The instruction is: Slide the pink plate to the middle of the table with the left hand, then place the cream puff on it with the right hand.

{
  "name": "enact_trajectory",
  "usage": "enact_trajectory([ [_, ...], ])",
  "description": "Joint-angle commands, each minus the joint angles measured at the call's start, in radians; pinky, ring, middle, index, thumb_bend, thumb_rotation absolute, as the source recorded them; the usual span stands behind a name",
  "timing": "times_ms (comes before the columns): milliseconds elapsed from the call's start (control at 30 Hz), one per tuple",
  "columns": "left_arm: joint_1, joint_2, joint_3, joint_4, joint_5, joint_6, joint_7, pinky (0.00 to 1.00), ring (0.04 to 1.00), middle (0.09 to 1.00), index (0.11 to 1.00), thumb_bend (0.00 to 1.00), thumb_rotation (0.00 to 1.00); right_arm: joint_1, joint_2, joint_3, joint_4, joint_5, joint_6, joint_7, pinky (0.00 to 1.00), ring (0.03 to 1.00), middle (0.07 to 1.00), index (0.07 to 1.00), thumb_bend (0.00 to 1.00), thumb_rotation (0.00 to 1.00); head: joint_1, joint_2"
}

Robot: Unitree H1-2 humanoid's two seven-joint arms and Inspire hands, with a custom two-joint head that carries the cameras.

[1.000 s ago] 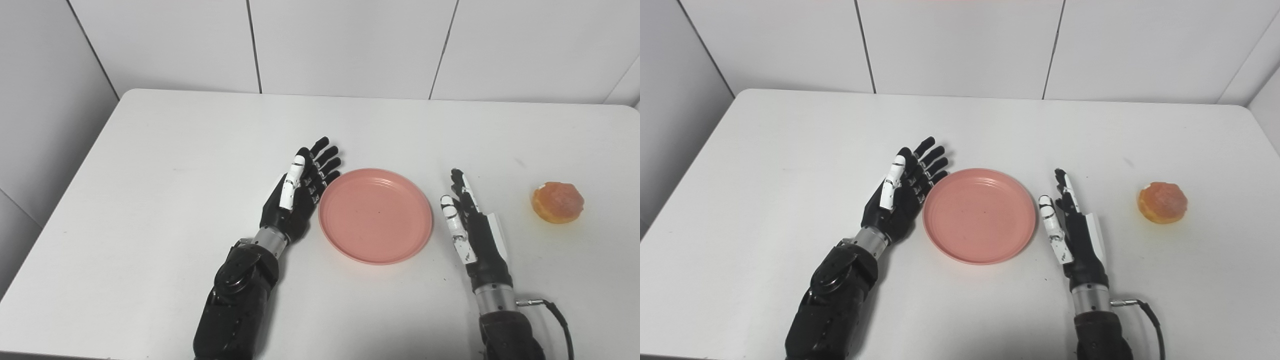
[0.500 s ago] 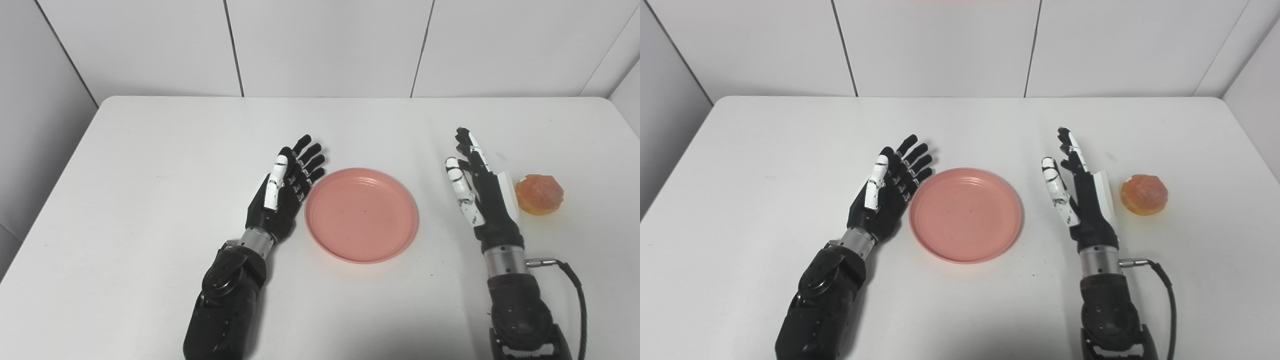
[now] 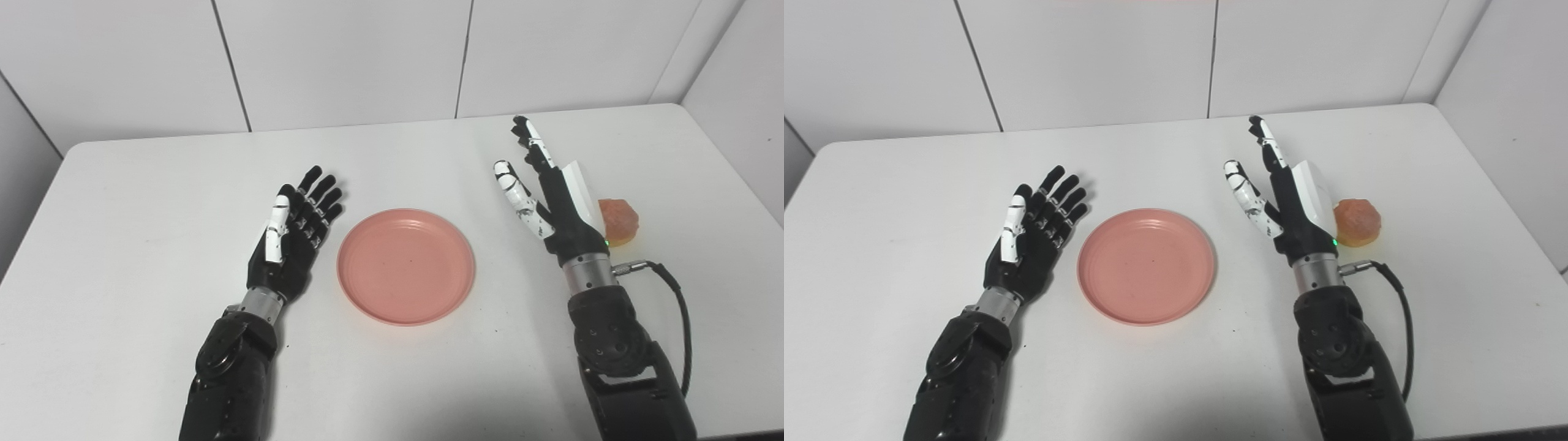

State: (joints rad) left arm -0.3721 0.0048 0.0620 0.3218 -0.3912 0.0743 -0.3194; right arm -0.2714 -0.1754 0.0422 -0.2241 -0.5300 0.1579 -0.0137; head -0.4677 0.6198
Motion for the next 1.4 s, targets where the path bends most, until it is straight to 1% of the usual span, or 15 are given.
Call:
enact_trajectory([
  [0, 0.068, 0.026, 0.011, 0.084, 0.012, 0.038, 0.015, 0.97, 0.949, 0.943, 0.929, 0.4, 1.0, -0.047, -0.021, -0.011, -0.039, -0.026, 0.013, -0.008, 0.83, 0.895, 0.926, 0.956, 0.58, 1.0, -0.015, -0.004],
  [167, 0.055, 0.039, 0.032, 0.12, -0.007, 0.03, -0.01, 0.98, 0.957, 0.949, 0.933, 0.41, 1.0, -0.069, -0.057, -0.02, -0.045, -0.059, 0.036, 0.002, 0.82, 0.896, 0.936, 0.948, 0.69, 1.0, -0.066, -0.006],
  [233, 0.051, 0.046, 0.037, 0.135, -0.014, 0.025, -0.022, 0.98, 0.958, 0.952, 0.941, 0.4, 1.0, -0.076, -0.068, -0.024, -0.054, -0.066, 0.047, 0.006, 0.83, 0.905, 0.936, 0.922, 0.7, 0.95, -0.084, -0.007],
  [267, 0.048, 0.049, 0.042, 0.143, -0.022, 0.025, -0.028, 0.98, 0.958, 0.952, 0.942, 0.4, 1.0, -0.079, -0.072, -0.027, -0.055, -0.071, 0.049, 0.004, 0.83, 0.905, 0.936, 0.921, 0.7, 0.95, -0.097, -0.008],
  [367, 0.042, 0.053, 0.056, 0.159, -0.034, 0.03, -0.035, 0.98, 0.956, 0.951, 0.94, 0.4, 1.0, -0.086, -0.084, -0.034, -0.058, -0.092, 0.053, -0.003, 0.83, 0.913, 0.941, 0.918, 0.71, 0.88, -0.122, -0.013],
  [500, 0.032, 0.054, 0.075, 0.18, -0.054, 0.047, -0.035, 1.0, 0.962, 0.958, 0.945, 0.39, 1.0, -0.095, -0.101, -0.056, -0.066, -0.133, 0.089, 0.002, 0.83, 0.91, 0.944, 0.928, 0.77, 0.8, -0.149, -0.02],
  [533, 0.031, 0.054, 0.078, 0.182, -0.058, 0.051, -0.035, 1.0, 0.959, 0.953, 0.942, 0.38, 1.0, -0.096, -0.103, -0.059, -0.068, -0.135, 0.095, 0.004, 0.83, 0.909, 0.946, 0.938, 0.77, 0.77, -0.149, -0.02],
  [567, 0.031, 0.055, 0.081, 0.182, -0.06, 0.056, -0.031, 0.99, 0.953, 0.948, 0.94, 0.37, 1.0, -0.099, -0.11, -0.069, -0.061, -0.145, 0.101, -0.003, 0.8, 0.893, 0.938, 0.943, 0.8, 0.74, -0.17, -0.023],
  [633, 0.03, 0.056, 0.083, 0.182, -0.061, 0.061, -0.028, 0.99, 0.949, 0.944, 0.937, 0.37, 1.0, -0.104, -0.119, -0.08, -0.052, -0.158, 0.11, -0.014, 0.77, 0.876, 0.926, 0.939, 0.82, 0.73, -0.183, -0.024],
  [700, 0.028, 0.057, 0.086, 0.182, -0.064, 0.069, -0.026, 0.99, 0.95, 0.945, 0.938, 0.36, 1.0, -0.105, -0.126, -0.088, -0.048, -0.163, 0.115, -0.015, 0.76, 0.87, 0.924, 0.938, 0.84, 0.71, -0.19, -0.023],
  [833, 0.026, 0.059, 0.088, 0.176, -0.067, 0.087, -0.012, 0.98, 0.946, 0.943, 0.938, 0.36, 1.0, -0.103, -0.146, -0.103, -0.039, -0.167, 0.111, -0.019, 0.77, 0.887, 0.94, 0.938, 0.86, 0.62, -0.19, -0.023],
  [900, 0.026, 0.06, 0.088, 0.175, -0.07, 0.088, -0.011, 0.98, 0.947, 0.946, 0.94, 0.36, 1.0, -0.101, -0.159, -0.102, -0.034, -0.178, 0.104, -0.023, 0.77, 0.887, 0.938, 0.936, 0.86, 0.62, -0.195, -0.022],
  [1100, 0.029, 0.066, 0.079, 0.172, -0.066, 0.086, -0.01, 0.98, 0.942, 0.943, 0.935, 0.36, 1.0, -0.094, -0.188, -0.104, -0.027, -0.203, 0.131, -0.006, 0.76, 0.875, 0.935, 0.927, 0.91, 0.62, -0.216, -0.018],
  [1233, 0.025, 0.064, 0.082, 0.171, -0.077, 0.097, -0.007, 0.98, 0.943, 0.94, 0.934, 0.37, 1.0, -0.084, -0.209, -0.101, -0.043, -0.238, 0.179, 0.022, 0.77, 0.889, 0.942, 0.94, 0.92, 0.63, -0.22, -0.009],
  [1367, 0.017, 0.072, 0.078, 0.19, -0.075, 0.085, -0.023, 0.99, 0.956, 0.953, 0.947, 0.39, 1.0, -0.075, -0.227, -0.108, -0.052, -0.27, 0.216, 0.055, 0.78, 0.907, 0.953, 0.959, 0.92, 0.65, -0.232, -0.008],
])
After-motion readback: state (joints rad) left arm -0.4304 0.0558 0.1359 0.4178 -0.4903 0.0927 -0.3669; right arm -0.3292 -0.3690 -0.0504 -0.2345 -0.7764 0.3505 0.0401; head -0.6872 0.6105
